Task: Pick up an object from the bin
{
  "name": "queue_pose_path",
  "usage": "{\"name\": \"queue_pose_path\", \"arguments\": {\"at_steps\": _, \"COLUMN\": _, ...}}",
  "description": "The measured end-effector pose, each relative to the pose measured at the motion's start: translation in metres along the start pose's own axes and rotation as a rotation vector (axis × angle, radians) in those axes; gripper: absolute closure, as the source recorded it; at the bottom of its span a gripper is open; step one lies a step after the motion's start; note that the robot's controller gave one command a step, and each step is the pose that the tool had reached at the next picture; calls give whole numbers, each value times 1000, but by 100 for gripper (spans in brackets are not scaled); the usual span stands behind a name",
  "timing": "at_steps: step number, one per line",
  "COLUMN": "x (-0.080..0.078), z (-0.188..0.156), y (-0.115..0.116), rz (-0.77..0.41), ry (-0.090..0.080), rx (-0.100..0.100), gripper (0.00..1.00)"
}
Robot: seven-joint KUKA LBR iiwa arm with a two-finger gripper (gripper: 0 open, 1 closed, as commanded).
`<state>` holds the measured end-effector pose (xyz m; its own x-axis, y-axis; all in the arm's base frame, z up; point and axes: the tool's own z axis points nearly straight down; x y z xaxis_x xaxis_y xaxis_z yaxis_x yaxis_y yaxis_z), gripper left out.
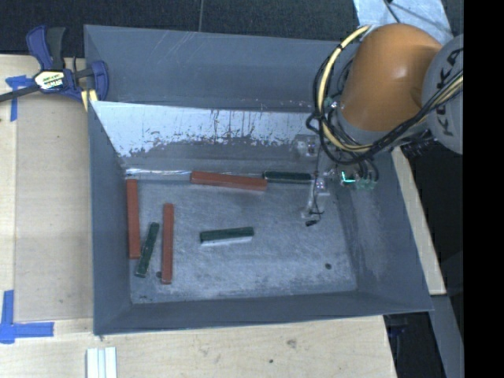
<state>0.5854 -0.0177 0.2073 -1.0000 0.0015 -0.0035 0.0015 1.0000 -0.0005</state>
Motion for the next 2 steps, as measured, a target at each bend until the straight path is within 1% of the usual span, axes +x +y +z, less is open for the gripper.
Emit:
{"name": "queue_pose_path", "arguments": {"at_steps": 1, "x": 0, "z": 131, "y": 44, "rz": 140, "ry": -1, "rx": -1, "gripper": 0}}
{"name": "queue_pose_path", "arguments": {"at_steps": 2, "x": 32, "z": 137, "y": 86, "rz": -181, "ry": 2, "rx": -1, "gripper": 0}}
